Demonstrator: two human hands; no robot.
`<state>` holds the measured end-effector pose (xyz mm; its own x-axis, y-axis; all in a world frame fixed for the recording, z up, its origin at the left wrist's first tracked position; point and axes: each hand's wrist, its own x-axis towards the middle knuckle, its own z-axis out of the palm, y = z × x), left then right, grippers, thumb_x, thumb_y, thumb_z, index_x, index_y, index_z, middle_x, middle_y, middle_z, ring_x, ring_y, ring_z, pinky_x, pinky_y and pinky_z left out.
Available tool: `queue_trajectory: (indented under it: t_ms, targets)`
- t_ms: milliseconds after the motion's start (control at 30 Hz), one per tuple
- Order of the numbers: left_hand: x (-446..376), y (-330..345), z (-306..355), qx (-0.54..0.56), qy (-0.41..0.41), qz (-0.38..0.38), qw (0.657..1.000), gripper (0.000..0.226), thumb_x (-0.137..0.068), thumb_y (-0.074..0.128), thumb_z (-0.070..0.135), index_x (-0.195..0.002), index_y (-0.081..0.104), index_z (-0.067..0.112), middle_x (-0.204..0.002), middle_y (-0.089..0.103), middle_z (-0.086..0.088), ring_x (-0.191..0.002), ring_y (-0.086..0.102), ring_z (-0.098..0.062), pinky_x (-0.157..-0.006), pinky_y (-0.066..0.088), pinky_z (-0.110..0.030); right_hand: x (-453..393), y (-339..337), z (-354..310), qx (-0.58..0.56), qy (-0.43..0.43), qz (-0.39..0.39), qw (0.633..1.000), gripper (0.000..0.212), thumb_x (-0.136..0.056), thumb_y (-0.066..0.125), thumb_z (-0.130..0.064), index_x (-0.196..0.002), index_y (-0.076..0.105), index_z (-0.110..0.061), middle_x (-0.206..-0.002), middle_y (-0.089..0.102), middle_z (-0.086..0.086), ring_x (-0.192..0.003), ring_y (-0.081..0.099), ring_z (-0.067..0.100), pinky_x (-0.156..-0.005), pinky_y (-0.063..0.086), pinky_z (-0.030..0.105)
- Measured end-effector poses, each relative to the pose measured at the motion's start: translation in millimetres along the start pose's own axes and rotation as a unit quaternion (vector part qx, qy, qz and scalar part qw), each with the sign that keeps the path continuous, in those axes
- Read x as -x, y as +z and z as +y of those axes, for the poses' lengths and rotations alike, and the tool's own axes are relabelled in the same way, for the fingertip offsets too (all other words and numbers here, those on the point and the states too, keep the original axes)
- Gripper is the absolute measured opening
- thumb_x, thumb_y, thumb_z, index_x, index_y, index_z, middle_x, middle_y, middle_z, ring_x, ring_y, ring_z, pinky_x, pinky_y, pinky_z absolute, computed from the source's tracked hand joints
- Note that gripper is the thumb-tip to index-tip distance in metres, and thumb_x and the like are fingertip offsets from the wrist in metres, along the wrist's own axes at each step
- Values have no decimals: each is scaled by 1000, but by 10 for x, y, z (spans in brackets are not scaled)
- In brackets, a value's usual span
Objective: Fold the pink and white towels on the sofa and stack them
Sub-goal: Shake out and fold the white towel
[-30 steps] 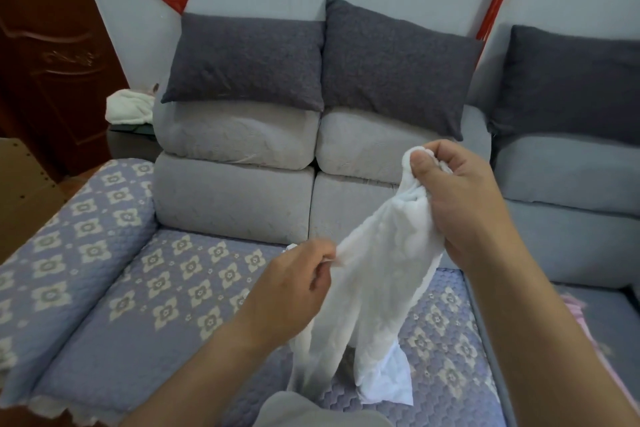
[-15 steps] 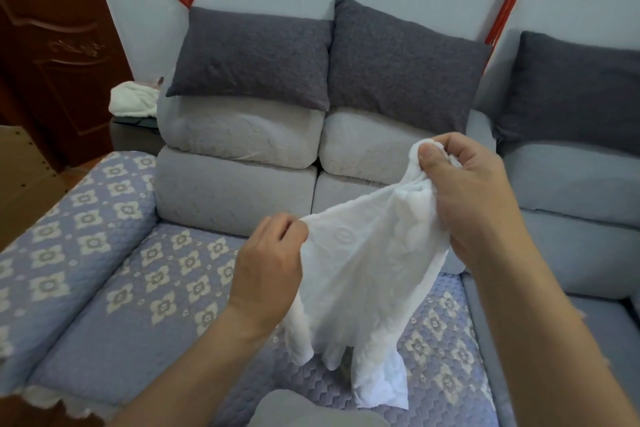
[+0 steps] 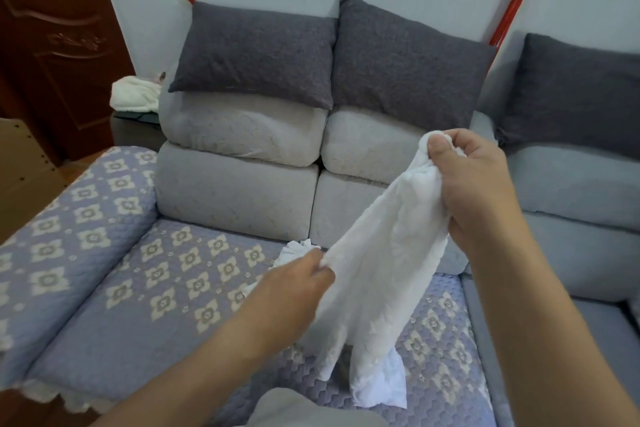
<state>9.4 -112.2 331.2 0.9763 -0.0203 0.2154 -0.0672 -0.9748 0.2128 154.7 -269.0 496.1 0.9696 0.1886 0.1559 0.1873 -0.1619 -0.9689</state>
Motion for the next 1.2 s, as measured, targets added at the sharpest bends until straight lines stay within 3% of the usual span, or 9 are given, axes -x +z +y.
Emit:
queue_trajectory:
  t_ms: [133,300,467,567,700,800,967,1067,1200]
  targets:
    - [-163,261,269,4,-57,-51,997,34,-86,45,-2,-113,60,13,-113,53,-8,-83,62,-35,-64,49,-41,87,109,-36,1,-3,-23,1000,23,-98,59,-29,-80,66,-18,-70,61,-1,-69,58,16,-68,53,39]
    - [-333,429,106,114,-150,43,981,33,-94,38,12,-117,61,23,-124,54,2,-94,60,-30,-76,51,-39,198,141,-50,6,-14,-38,999,23,-98,59,-29,-80,65,-17,-69,59,1,-66,55,18,-65,50,38]
    - [-360,447,25,217,-30,-79,973,41,-86,40,3,-96,75,21,-123,56,7,-105,57,-20,-83,47,-24,219,81,-81,-2,-14,-28,1000,24,-99,59,-28,-77,65,-21,-66,60,-2,-65,57,15,-65,51,37]
    - [-272,438,179,270,-32,-95,958,21,-78,41,17,-68,59,14,-101,49,5,-93,52,-20,-80,45,-29,198,50,-103,-19,-13,-18,1000,25,-99,60,-27,-75,64,-22,-67,60,-1,-68,57,17,-68,52,39]
    - [-189,468,360,268,-13,-71,961,35,-88,55,49,-94,69,18,-104,39,14,-110,36,-9,-101,32,-22,168,26,-98,-20,-14,-10,1000,22,-99,59,-27,-79,66,-18,-69,61,-1,-69,59,16,-69,54,39]
    - [-126,469,390,338,-53,-31,939,28,-92,64,43,-96,69,15,-104,45,20,-98,48,0,-86,35,-6,79,-6,-88,-13,-18,23,999,21,-99,58,-26,-82,66,-17,-71,62,-3,-69,59,13,-68,54,36]
    - [133,313,244,445,-104,56,888,31,-90,64,25,-61,58,17,-81,50,2,-65,53,-16,-58,39,-19,-194,-159,43,13,-14,104,994,19,-99,54,-29,-84,63,-23,-77,62,-6,-73,58,12,-70,51,32]
    - [241,85,218,476,-81,68,873,39,-89,65,33,-54,49,29,-69,44,4,-61,47,-12,-58,35,-21,-311,-143,160,13,-11,126,992,18,-99,52,-28,-86,61,-21,-79,60,-7,-74,56,11,-70,48,29]
    - [291,-19,212,507,-58,52,859,37,-101,58,27,-65,57,18,-71,47,4,-66,47,-11,-65,37,-22,-471,-95,216,-5,-3,144,990,16,-99,51,-26,-90,61,-17,-79,57,-6,-73,53,10,-70,47,29]
